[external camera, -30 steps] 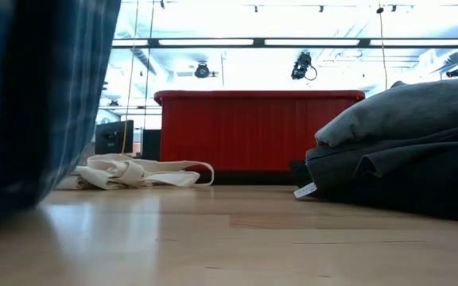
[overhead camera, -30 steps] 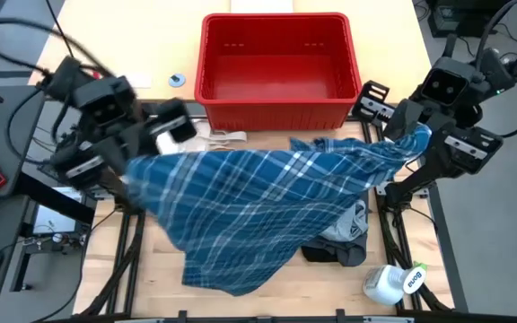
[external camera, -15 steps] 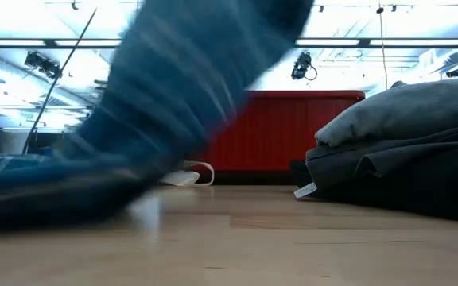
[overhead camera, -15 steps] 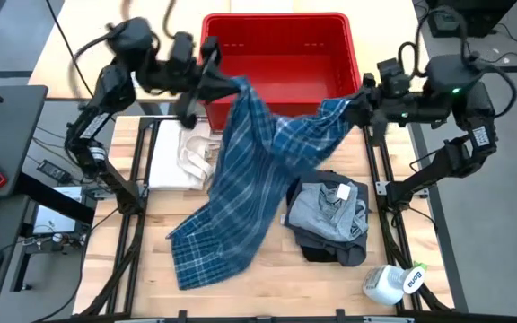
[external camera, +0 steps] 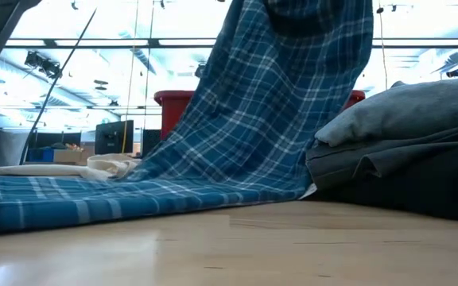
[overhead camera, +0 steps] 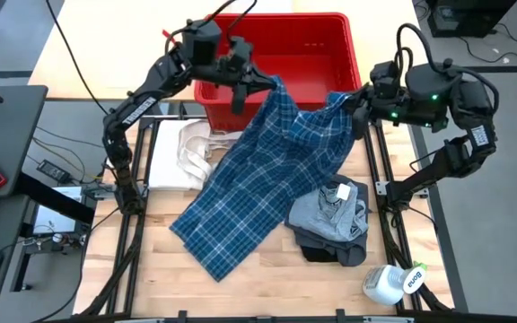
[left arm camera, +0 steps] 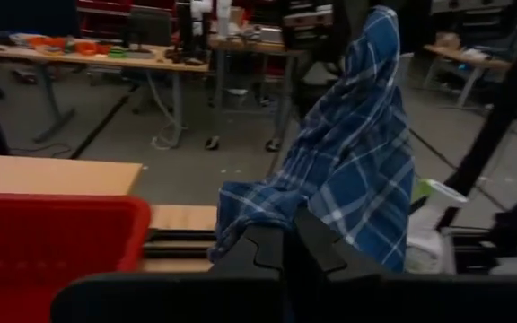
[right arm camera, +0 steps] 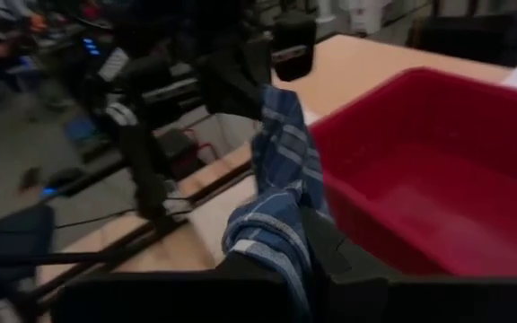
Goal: Fold Laundry from Bin
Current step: Fold the blue checkered pants
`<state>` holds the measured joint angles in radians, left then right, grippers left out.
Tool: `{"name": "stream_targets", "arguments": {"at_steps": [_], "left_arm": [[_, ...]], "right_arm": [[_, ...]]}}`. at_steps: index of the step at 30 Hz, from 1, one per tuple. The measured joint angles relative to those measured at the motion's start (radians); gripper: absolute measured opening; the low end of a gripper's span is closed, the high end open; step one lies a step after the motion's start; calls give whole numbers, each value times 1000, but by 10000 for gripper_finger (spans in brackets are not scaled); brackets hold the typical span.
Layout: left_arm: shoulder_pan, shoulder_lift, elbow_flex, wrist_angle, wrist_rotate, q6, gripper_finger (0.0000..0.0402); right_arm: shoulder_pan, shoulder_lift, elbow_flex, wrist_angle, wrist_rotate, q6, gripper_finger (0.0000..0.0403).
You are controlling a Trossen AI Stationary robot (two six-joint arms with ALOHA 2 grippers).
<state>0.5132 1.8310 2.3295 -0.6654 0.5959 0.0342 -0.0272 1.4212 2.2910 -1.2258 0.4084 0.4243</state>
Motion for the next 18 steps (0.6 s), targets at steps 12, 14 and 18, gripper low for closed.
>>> {"name": "stream_targets", "arguments": {"at_steps": [12,14,18], "left_arm": [[107,2,0,-86,0,-5,4],[113,2,0,-114,0,-3,4],[114,2,1,-245,-56,78,4]], "right_arm": [[-44,1,-184,52,-38,-73,12],[-52,2,-227,86,-54,-86,12],[-70,2,-315,162,-60,-88,12]]}}
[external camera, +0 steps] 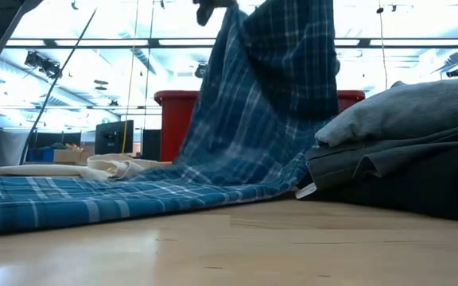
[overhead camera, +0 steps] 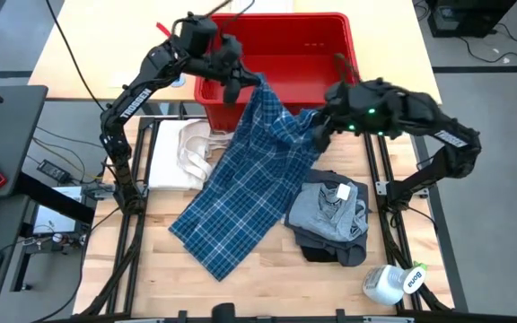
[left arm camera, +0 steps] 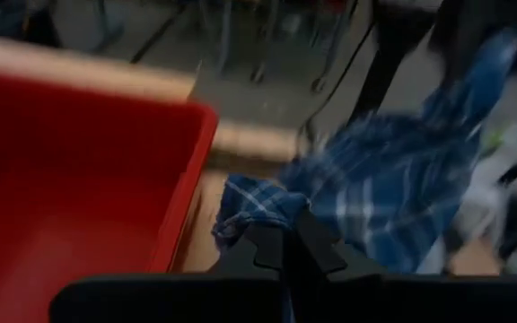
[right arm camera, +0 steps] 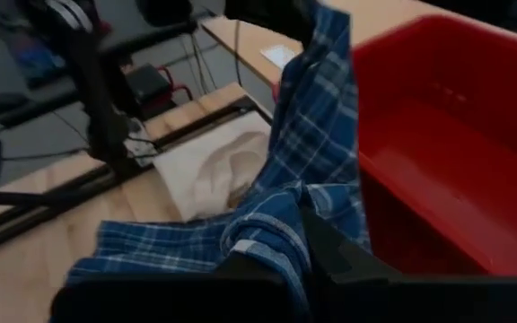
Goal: Fold Laundry from Bin
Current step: Fold the blue checkered pants
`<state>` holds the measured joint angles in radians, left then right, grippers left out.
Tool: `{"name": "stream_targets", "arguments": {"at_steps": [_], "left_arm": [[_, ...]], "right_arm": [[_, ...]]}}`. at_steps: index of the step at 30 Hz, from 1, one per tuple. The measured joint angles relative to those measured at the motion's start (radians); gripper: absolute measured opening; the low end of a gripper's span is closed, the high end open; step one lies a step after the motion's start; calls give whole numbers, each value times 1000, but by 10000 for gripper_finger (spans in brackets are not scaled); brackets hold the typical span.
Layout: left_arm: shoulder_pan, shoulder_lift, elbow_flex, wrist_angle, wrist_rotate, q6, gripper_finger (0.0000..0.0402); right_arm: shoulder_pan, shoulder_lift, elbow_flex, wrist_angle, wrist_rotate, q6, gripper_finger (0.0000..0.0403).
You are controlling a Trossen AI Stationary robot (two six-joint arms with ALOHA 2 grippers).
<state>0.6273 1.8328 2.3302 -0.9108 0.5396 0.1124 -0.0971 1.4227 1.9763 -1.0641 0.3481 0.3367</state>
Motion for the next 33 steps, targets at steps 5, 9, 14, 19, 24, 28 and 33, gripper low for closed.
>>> {"name": "stream_targets", "arguments": {"at_steps": [5,9,14,19,24,28,33], "left_arm": [[4,0,0,-236,-172,136,4],[16,0,0,-268,-293,223,4],[49,-6,0,-258,-319,269,4],[60,-21,-1,-279,-303,279,4],[53,-73,0,-268,-205,307,4],[52,-116,0,-301,-143,301,4],[31,-130,1,-450,-107,219,4]], "right_arm": [[-20,0,-94,41,37,1,12],[-24,0,-145,98,50,-18,12],[8,0,-199,232,-58,-92,12],[41,0,-276,364,-175,-63,12],[74,-1,-347,469,-223,-19,12],[105,-2,-388,567,-276,-23,12],[123,7,-441,608,-379,-11,12]]}}
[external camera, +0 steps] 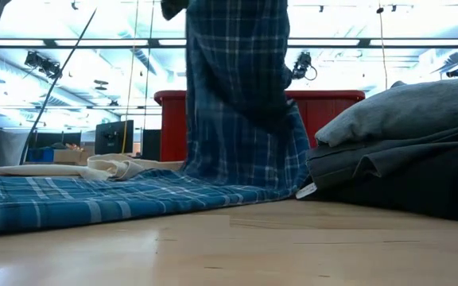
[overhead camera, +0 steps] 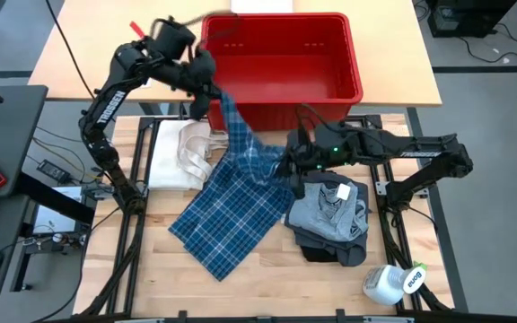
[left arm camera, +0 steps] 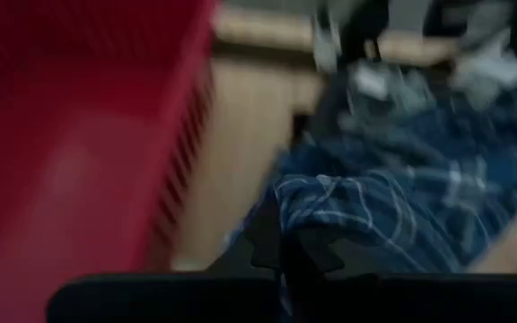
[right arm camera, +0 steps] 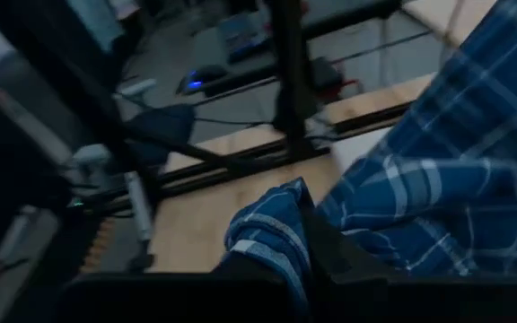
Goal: Fold Laundry from Bin
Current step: Fold the blue checkered pants
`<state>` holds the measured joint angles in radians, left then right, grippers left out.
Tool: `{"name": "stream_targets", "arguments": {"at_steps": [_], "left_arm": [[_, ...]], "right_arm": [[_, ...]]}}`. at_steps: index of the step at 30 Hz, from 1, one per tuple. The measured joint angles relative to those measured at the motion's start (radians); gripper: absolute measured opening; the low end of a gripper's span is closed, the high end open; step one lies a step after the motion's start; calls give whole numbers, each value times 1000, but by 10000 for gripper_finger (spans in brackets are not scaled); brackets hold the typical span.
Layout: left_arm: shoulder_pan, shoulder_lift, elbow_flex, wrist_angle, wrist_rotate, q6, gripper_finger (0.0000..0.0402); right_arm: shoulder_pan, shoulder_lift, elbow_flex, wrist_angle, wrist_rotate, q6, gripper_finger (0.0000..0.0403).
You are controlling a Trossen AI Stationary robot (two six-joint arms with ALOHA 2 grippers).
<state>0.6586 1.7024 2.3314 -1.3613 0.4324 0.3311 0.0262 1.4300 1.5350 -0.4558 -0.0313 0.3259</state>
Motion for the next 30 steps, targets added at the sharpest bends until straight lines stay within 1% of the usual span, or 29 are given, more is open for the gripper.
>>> {"name": "stream_targets", "arguments": {"at_steps": [3,5,7,15,20,22,23,26,28,30], "left_arm": [[-14,3,-2,-146,0,34,4],[-30,3,-2,-197,0,46,4],[-51,0,-2,-214,-1,35,4],[-130,-127,-1,-211,0,-57,4],[-200,-196,-12,-206,-23,-143,4],[-237,-240,-62,-205,-24,-169,4],[-256,-267,-106,-205,-24,-186,4],[-315,-365,-304,-209,-32,-240,4],[-354,-443,-439,-209,-55,-271,4],[-383,-523,-542,-198,-86,-296,4]], "right_arm": [[8,22,-23,15,-68,40,12],[20,52,-25,36,-110,62,11],[34,94,-22,32,-136,72,10],[89,217,64,40,-138,102,9],[121,267,136,44,-108,101,9],[133,285,165,44,-104,100,9],[138,296,177,44,-104,99,9],[151,336,197,40,-116,112,8],[159,359,202,37,-120,134,8],[169,380,208,38,-120,153,8]]}}
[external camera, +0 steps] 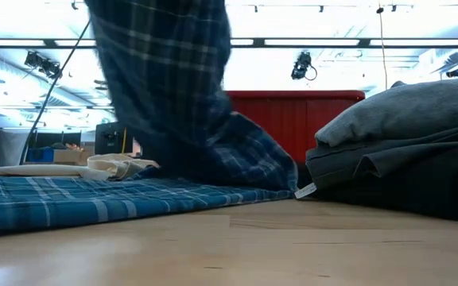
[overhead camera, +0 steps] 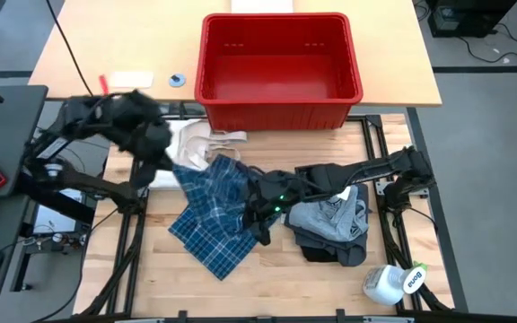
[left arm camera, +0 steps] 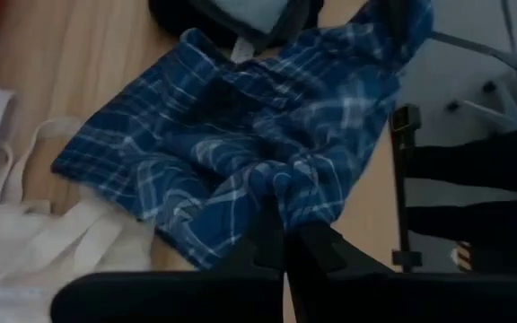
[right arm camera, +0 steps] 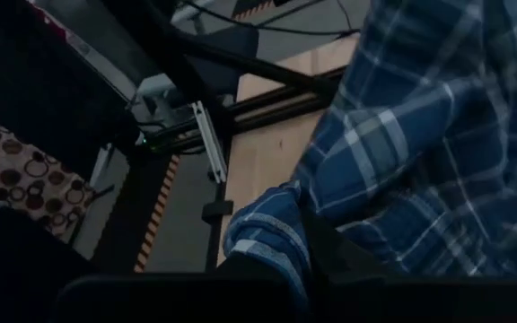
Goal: Fold Laundry from Bin
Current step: Fold the blue checkered pants
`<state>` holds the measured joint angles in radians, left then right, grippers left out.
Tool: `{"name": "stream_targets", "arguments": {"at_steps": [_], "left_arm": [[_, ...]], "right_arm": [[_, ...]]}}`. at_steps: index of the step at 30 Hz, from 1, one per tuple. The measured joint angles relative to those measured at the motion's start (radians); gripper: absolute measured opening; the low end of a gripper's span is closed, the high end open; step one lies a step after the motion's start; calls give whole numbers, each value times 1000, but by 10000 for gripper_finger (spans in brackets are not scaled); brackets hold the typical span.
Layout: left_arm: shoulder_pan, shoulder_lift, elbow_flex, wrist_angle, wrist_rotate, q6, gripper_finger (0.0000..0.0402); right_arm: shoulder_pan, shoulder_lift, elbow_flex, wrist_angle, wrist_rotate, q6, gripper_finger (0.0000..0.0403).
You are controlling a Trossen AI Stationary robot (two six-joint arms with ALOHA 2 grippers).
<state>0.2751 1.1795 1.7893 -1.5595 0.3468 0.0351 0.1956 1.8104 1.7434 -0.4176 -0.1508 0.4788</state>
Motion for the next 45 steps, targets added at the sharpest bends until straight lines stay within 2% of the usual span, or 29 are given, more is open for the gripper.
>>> {"name": "stream_targets", "arguments": {"at_steps": [5,12,16,25,30,34,37,41,45], "left_arm": [[-43,-144,-193,88,-36,-41,4],[-72,-246,-410,137,-36,-27,4],[-82,-287,-545,174,-35,-44,4],[-89,-339,-781,252,-31,-66,4],[-89,-338,-913,259,42,-74,4],[-90,-339,-1005,256,113,-75,4],[-90,-339,-1041,256,122,-69,4],[-90,-339,-1040,259,196,-69,8],[-90,-339,-1001,244,296,-90,56]], "right_arm": [[29,59,42,4,-8,24,8],[53,136,83,4,-36,69,8],[62,172,84,5,-35,97,8],[81,285,85,5,-111,155,9],[82,348,85,15,-183,176,14],[81,368,85,22,-228,199,35],[81,365,85,40,-243,188,62],[76,362,88,59,-350,212,106],[67,357,126,43,-436,271,142]]}}
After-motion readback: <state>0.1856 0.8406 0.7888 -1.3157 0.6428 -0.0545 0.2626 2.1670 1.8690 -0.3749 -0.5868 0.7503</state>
